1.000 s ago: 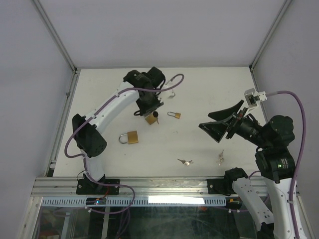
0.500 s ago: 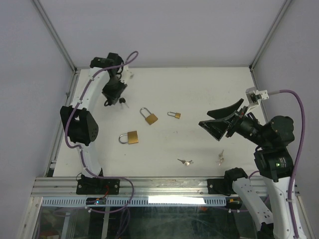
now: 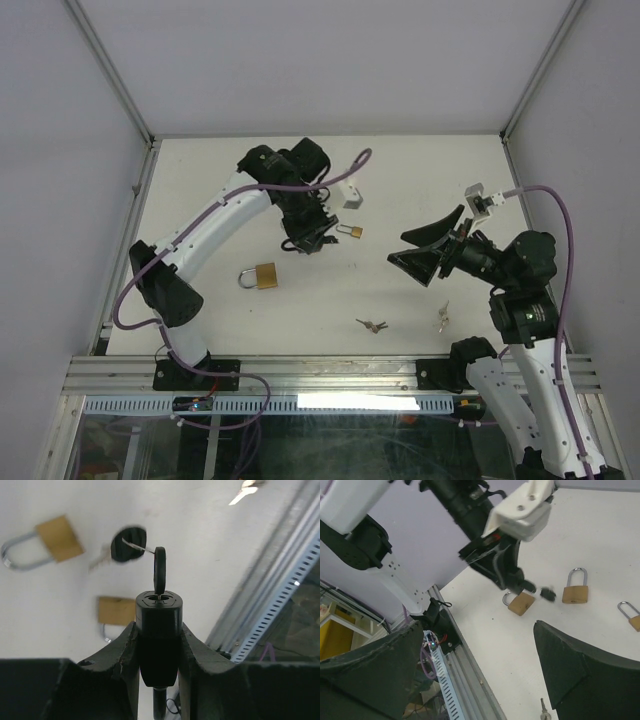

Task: Unlock with the key

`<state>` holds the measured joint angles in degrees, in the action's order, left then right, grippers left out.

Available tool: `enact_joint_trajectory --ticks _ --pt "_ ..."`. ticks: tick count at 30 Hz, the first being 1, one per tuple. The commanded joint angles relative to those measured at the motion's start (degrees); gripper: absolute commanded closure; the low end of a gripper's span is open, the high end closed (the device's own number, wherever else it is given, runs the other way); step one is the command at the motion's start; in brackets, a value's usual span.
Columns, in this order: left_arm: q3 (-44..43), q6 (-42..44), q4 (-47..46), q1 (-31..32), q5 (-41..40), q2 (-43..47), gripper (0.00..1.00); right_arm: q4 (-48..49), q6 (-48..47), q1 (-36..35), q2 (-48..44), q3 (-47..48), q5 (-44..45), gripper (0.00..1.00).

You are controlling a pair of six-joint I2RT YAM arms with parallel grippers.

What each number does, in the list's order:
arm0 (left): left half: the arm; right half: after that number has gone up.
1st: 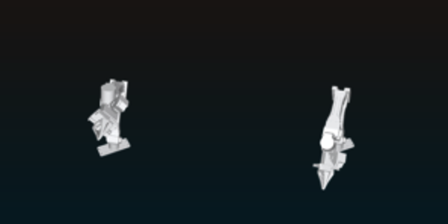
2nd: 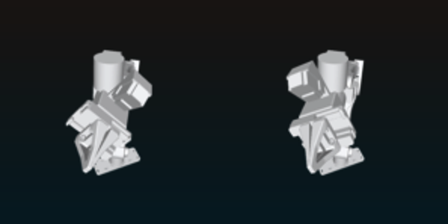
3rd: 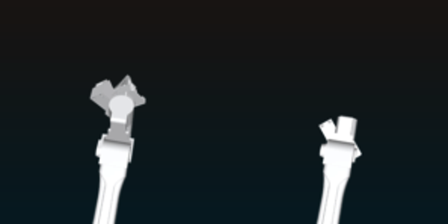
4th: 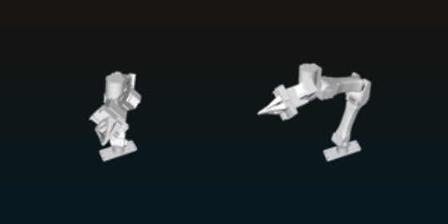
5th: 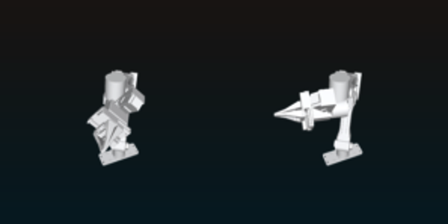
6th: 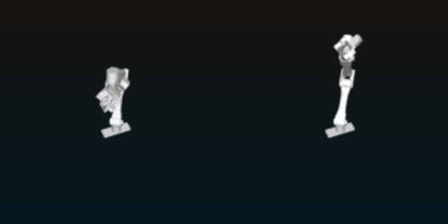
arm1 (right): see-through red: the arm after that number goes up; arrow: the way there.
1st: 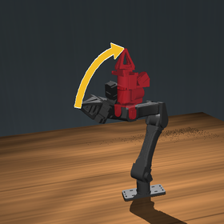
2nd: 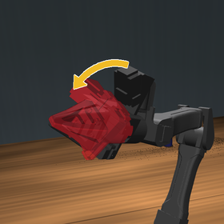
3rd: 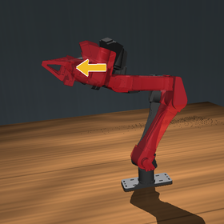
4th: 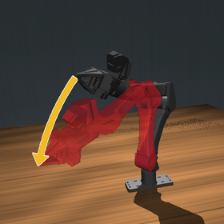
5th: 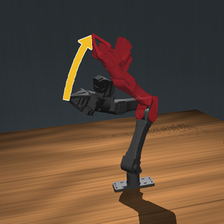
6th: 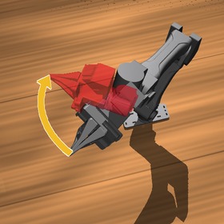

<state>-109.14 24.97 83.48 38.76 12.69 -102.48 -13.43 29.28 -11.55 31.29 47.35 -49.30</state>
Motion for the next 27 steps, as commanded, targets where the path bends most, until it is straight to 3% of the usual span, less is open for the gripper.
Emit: enact_joint_trajectory --ticks 1,4,9,13,18,24,27 --pt "-5.2 3.6 -0.7 7.3 13.5 4.9 1.00 11.7 -4.4 -0.1 -0.2 -3.1 -3.8 0.09" --pt "-8.1 6.2 -0.6 9.8 17.3 4.8 1.00 11.7 -7.4 -0.2 1.5 -2.7 -6.9 0.17" --pt "-11.6 8.5 -0.7 11.7 22.0 4.0 1.00 14.2 -7.9 -0.9 0.3 -5.1 -14.0 0.21" --pt "-12.6 9.7 -1.2 12.9 23.6 4.1 1.00 8.3 -13.8 -3.0 -1.7 -6.5 -10.7 0.25" --pt "-13.4 9.6 -2.6 14.3 24.7 4.0 1.00 15.3 -16.0 -6.5 2.0 -8.5 -6.3 0.35" --pt "-14.0 9.9 -3.0 15.5 23.8 4.0 1.00 15.0 -22.9 -10.0 5.9 -7.4 -5.6 0.32" --pt "-14.0 9.9 -2.9 15.8 23.4 4.0 1.00 16.3 -21.3 -10.4 7.0 -7.7 -6.8 0.45"
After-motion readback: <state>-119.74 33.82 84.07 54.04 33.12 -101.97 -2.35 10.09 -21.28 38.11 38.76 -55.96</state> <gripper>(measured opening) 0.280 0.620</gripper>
